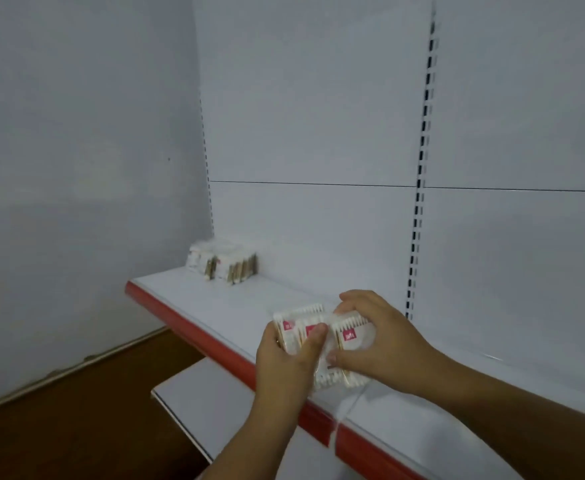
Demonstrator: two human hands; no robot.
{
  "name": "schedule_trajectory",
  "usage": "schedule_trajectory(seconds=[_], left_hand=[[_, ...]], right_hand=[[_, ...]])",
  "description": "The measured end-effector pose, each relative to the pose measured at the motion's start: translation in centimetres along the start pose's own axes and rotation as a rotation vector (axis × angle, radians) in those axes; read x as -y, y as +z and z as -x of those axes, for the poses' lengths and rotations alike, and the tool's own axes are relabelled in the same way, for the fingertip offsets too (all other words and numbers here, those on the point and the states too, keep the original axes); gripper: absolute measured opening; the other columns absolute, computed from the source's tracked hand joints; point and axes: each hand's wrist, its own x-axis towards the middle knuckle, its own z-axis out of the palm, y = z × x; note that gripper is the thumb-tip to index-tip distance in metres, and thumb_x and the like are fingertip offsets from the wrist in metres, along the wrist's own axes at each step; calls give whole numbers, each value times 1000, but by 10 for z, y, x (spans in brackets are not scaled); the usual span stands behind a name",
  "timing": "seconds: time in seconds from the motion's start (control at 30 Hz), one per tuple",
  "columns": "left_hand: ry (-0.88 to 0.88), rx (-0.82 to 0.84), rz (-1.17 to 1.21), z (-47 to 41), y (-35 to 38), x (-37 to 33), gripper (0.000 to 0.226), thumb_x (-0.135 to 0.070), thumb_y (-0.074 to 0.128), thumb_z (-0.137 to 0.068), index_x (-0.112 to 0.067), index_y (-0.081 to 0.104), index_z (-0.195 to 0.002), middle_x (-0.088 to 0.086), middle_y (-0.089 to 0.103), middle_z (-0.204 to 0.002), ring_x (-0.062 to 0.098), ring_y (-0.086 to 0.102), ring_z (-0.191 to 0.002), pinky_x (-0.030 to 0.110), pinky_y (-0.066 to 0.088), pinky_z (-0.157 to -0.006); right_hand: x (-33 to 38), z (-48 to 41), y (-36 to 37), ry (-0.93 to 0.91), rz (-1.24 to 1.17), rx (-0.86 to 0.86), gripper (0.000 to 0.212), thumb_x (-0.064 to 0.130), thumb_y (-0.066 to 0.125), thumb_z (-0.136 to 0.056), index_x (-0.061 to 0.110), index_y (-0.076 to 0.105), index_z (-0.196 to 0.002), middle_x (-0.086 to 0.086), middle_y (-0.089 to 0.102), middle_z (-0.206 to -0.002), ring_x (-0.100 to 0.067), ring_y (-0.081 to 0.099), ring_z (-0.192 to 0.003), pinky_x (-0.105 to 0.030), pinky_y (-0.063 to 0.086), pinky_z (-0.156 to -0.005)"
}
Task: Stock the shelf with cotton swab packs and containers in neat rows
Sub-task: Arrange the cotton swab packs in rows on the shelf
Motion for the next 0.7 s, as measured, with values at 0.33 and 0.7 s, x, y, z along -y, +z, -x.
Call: schedule_trajectory(seconds=[0.33,0.7], left_hand=[[-31,-3,-157,-166,-151,27,33,-31,76,-74,-24,61,-102,-15,74,-86,5,71,-76,15,52,-55],[-219,327,-152,-375,-269,36,23,-23,47,-99,-26,59,-118,-4,72,-111,18,69,-101,34,58,-81]], right_hand=[[-3,-182,149,-66,-21,197,41,52,75,-59,43,57,-94,19,61,-93,0,61,-80,-24,55,-67],[-10,-332,256,-189,250,-103,20,39,73,-66,26,63,-79,13,62,-73,-4,56,-60,-7,38,-53]])
